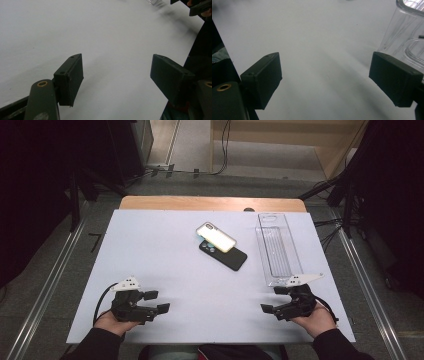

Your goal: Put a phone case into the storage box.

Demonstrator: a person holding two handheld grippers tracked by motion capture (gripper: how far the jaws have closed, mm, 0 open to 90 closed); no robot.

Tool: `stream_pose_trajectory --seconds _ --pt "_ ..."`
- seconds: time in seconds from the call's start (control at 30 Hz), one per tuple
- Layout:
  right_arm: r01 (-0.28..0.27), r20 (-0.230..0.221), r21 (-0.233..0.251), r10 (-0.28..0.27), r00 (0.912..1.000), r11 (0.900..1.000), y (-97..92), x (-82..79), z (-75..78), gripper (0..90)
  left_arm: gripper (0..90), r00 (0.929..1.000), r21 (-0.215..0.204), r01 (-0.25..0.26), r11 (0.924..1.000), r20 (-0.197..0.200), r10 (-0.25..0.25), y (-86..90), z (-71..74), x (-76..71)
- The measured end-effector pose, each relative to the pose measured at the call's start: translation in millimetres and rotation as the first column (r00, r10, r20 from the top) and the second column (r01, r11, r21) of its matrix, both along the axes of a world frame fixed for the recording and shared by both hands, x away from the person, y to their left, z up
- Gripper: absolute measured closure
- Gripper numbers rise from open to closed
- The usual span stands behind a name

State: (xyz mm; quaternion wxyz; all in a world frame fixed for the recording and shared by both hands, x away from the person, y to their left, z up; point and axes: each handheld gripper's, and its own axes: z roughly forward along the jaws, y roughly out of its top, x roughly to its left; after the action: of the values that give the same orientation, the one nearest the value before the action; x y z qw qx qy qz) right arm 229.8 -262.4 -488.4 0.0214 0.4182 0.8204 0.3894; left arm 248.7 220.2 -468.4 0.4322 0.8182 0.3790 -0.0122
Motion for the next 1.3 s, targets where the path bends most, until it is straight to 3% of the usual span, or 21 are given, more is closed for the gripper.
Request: stream_pose_trajectory --seconds 0.33,1.3 --pt "-0.015 -0.006 0.007 0.015 0.9999 0.9999 0.8 6.1 -2.6 9.5 27.2 0.9999 -0.001 -0.008 1.0000 -0.013 0.008 -0.4 -1.6 4.7" --pt "-0.003 0.008 0.020 0.003 1.0000 0.9998 -1.4 1.0 1.0 9.5 27.2 1.0000 -0.014 0.002 0.9999 -0.004 -0.002 -0.1 1.6 3.5"
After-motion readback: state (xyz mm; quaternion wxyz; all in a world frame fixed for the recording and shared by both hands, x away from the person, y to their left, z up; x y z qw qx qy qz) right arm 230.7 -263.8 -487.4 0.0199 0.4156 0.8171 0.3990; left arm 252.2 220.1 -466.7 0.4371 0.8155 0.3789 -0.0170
